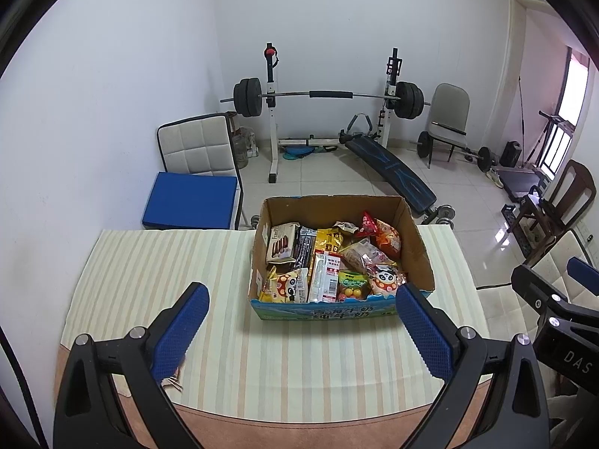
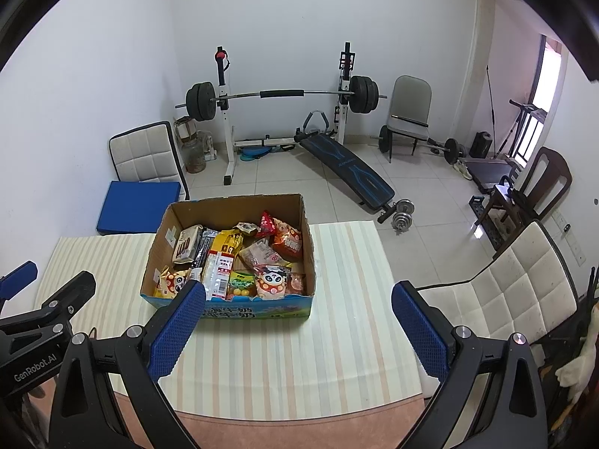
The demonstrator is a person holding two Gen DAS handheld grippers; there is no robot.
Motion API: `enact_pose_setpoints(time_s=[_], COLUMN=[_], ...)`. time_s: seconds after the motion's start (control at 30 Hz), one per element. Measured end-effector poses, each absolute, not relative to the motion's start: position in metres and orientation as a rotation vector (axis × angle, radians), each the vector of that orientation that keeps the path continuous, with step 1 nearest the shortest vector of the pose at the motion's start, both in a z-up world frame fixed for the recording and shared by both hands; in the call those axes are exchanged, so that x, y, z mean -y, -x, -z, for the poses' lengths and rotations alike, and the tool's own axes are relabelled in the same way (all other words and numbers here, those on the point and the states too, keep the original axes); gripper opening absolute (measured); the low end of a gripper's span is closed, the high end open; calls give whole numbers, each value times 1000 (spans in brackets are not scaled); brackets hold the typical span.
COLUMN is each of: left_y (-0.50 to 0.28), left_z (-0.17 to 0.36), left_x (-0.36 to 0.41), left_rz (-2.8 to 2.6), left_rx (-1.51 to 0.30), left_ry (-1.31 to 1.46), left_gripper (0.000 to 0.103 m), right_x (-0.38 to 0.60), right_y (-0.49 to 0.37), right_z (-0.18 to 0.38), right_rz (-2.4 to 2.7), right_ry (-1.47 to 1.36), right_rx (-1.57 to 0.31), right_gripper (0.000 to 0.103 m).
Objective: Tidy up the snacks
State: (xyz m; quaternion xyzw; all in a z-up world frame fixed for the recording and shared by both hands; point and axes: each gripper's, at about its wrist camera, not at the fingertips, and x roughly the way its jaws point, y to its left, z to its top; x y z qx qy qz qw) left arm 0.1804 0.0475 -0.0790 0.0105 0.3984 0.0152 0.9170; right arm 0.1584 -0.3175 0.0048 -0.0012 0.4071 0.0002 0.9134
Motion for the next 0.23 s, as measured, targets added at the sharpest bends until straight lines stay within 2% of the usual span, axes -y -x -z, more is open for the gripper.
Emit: enact_pose_setpoints(time_s=[0.23], left_y=[-176], left_z=[78], left_x=[-47], left_rz=[-30], left_rx=[-817], left_ry=[-22], left_gripper=[102], right_x=[318], right_y=[-156], right_z=[-5], right_rz=[2], right_ry=[0], right_rx=[-838], right_gripper=[102])
